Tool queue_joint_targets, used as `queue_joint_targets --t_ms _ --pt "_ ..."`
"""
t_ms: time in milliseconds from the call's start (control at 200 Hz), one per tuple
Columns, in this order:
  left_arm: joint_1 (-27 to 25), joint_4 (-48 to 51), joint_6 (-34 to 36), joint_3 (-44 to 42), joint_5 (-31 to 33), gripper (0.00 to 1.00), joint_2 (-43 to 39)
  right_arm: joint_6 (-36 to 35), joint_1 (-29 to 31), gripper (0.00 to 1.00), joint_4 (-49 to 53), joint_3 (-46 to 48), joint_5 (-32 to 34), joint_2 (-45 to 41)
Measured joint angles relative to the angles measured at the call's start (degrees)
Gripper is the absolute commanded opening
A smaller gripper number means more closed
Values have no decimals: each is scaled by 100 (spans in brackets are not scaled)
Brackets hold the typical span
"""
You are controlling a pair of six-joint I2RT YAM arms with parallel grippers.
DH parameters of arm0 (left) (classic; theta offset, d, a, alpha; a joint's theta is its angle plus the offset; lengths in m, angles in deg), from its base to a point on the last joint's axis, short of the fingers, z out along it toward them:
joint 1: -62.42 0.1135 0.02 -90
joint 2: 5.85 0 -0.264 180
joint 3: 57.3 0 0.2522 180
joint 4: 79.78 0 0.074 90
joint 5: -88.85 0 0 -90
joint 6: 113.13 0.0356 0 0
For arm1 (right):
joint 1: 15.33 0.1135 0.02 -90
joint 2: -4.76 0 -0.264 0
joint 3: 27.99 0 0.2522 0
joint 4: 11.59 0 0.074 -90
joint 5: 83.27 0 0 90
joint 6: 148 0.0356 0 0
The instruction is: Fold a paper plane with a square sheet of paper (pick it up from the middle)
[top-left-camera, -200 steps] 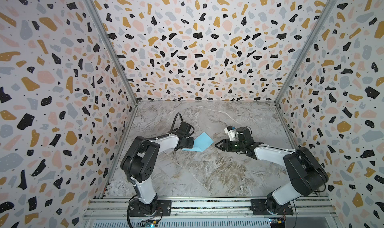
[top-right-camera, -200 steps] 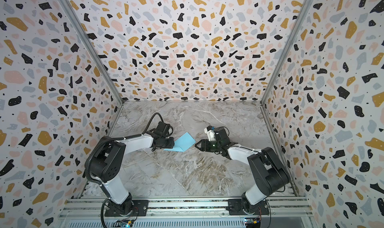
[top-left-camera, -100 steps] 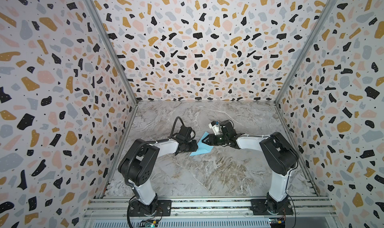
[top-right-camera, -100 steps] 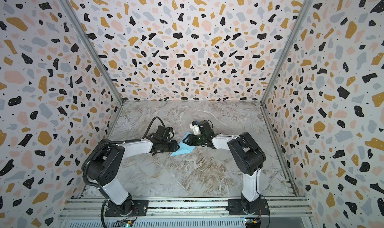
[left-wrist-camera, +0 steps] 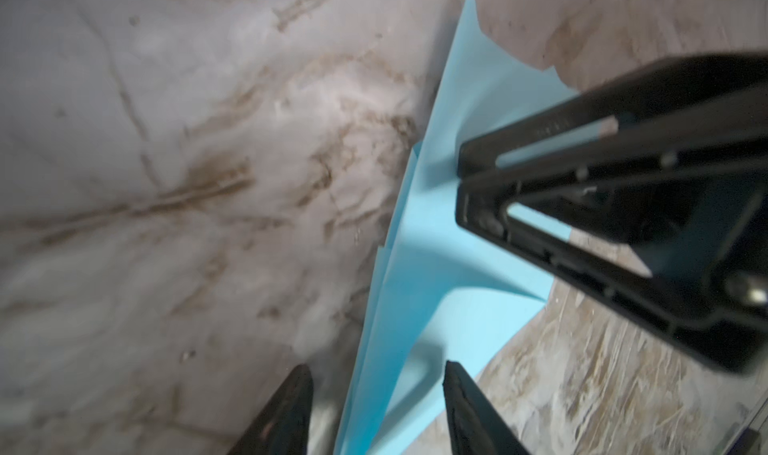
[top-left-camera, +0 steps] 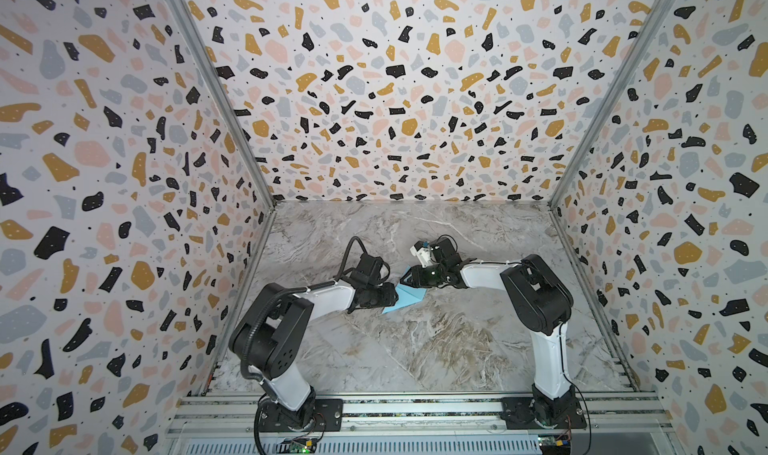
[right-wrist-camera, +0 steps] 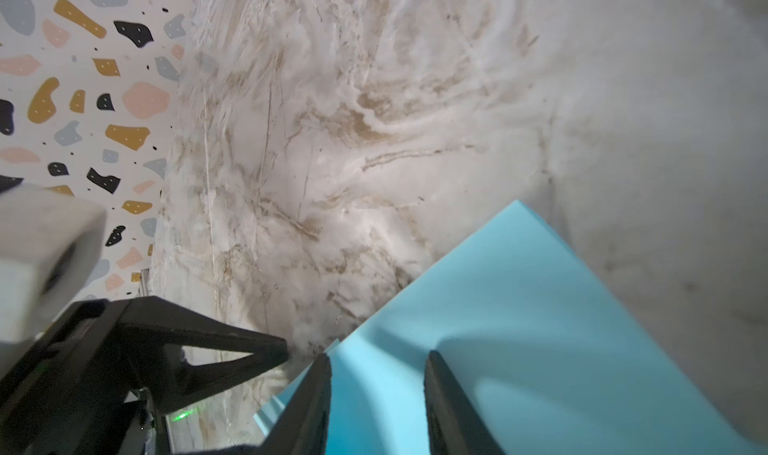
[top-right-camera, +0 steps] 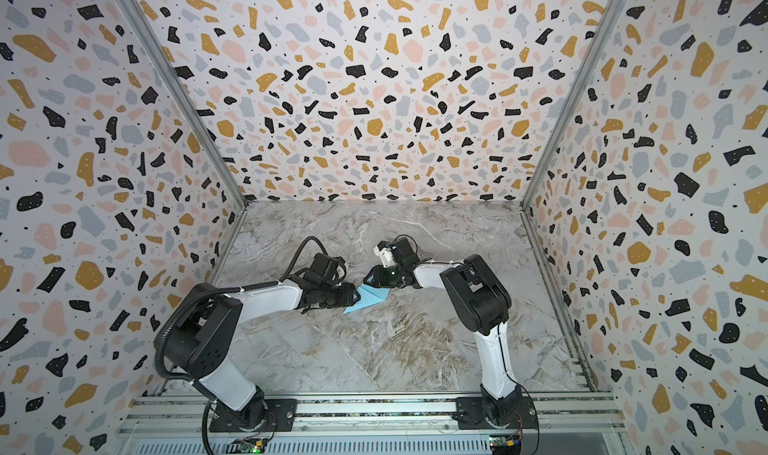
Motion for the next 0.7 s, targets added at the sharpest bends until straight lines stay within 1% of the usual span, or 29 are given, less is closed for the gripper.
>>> queue_joint_targets --t_ms 95,200,310,426,531,606,701 --pt "-46 184 37 -146 52 58 -420 -177 -7 37 68 109 17 -101" --pt "-162 181 17 -297 103 59 -879 -326 -48 37 188 647 59 -533" --pt "-507 7 -111 -520 136 57 -1281 -396 -105 38 356 1268 107 -1062" --pt "-1005 -369 -317 -820 168 47 -1497 -413 -153 38 417 1615 105 -1349" --pt "-1381 -651 -516 -942 181 37 -1449 -400 -166 38 402 1683 103 -1394" --pt "-1539 -850 -640 -942 208 30 -1303 -365 -173 38 389 1690 101 -1394" --pt "-1589 -1032 -741 -938 234 22 -1051 -343 -177 38 380 1690 98 -1394"
